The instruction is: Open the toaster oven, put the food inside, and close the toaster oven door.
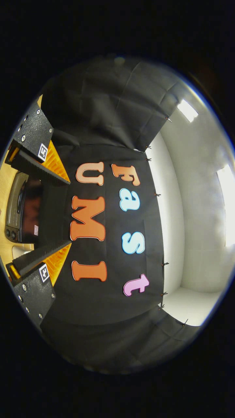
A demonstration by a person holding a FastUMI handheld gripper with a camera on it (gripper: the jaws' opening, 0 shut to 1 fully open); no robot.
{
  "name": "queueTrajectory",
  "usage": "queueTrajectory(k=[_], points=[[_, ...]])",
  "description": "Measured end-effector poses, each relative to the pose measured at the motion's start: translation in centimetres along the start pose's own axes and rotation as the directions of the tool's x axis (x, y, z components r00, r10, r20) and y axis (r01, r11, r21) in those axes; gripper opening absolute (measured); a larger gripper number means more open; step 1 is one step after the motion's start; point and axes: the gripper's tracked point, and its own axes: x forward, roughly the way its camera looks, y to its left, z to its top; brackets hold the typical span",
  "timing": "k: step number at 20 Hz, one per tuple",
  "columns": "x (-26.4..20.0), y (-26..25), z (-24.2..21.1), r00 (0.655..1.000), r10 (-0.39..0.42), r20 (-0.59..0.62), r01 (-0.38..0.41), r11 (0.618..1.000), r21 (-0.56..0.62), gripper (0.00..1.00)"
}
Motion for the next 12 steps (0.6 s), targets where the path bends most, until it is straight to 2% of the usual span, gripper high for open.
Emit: queueTrajectory(k=[8, 12], points=[[1.6, 2.0, -5.7, 0.997, 0.024, -0.070, -0.022, 1.000, 0.020, 0.98], [3.1, 3.9, -10.2, 0.990, 0.043, -0.132, -0.039, 0.999, 0.038, 0.98]])
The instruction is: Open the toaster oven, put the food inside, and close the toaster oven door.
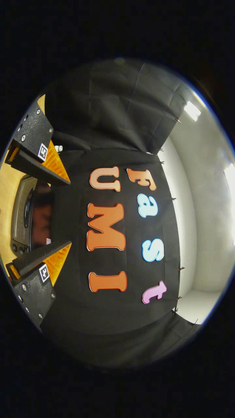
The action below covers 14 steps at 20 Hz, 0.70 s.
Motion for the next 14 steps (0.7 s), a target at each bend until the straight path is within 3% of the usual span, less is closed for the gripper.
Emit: queueTrajectory(k=[9, 14], points=[[5.9, 0.1, -13.4, 0.971, -0.049, -0.235, 0.060, 0.997, 0.038, 0.98], [7.7, 0.3, -16.7, 0.958, -0.081, -0.276, 0.098, 0.994, 0.047, 0.98]])
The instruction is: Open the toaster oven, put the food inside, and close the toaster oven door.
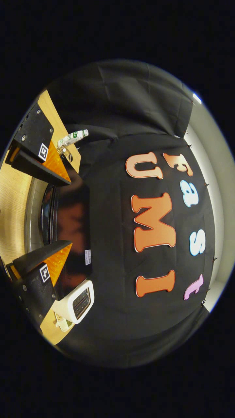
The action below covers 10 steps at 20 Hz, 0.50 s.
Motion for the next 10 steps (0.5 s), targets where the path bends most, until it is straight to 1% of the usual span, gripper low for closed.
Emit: queueTrajectory(k=[2, 7, 10], points=[[0.9, 0.0, -0.9, 1.000, -0.019, -0.013, 0.019, 1.000, -0.013, 0.98], [2.1, 0.7, -3.0, 0.999, -0.026, -0.042, 0.026, 1.000, -0.002, 0.98], [2.3, 0.7, -2.9, 0.999, -0.043, -0.016, 0.042, 0.999, -0.025, 0.98]])
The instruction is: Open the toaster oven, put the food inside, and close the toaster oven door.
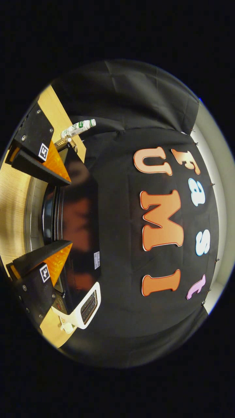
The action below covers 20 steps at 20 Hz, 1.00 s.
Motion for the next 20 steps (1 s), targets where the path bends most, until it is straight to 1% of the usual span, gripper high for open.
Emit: queueTrajectory(k=[3, 4, 5, 6, 7, 8, 10, 11, 13, 16, 18, 20], points=[[-0.2, 0.0, -0.1, 0.999, -0.011, 0.047, 0.013, 0.999, -0.048, 0.98], [-0.4, 0.2, 0.0, 0.998, -0.001, 0.062, 0.003, 0.999, -0.035, 0.97], [-0.8, 0.3, -0.4, 0.998, 0.000, 0.067, 0.001, 1.000, -0.017, 0.94], [-1.5, 0.3, -0.4, 0.997, 0.003, 0.076, -0.002, 1.000, -0.013, 0.89], [-2.4, 0.3, -0.9, 0.997, 0.012, 0.076, -0.011, 1.000, -0.009, 0.87], [-3.1, 0.3, -1.0, 0.996, 0.021, 0.084, -0.021, 1.000, 0.000, 0.83], [-4.8, 0.3, -1.6, 0.996, 0.033, 0.086, -0.034, 0.999, 0.013, 0.79], [-5.6, 0.4, -2.0, 0.996, 0.038, 0.078, -0.040, 0.999, 0.019, 0.78], [-7.5, 0.7, -3.2, 0.997, 0.054, 0.055, -0.056, 0.998, 0.039, 0.74], [-9.6, 1.0, -5.6, 0.997, 0.077, -0.009, -0.076, 0.995, 0.068, 0.74], [-10.3, 0.9, -8.2, 0.993, 0.081, -0.087, -0.073, 0.993, 0.091, 0.74], [-10.5, 0.6, -9.8, 0.990, 0.077, -0.119, -0.066, 0.993, 0.095, 0.74]])
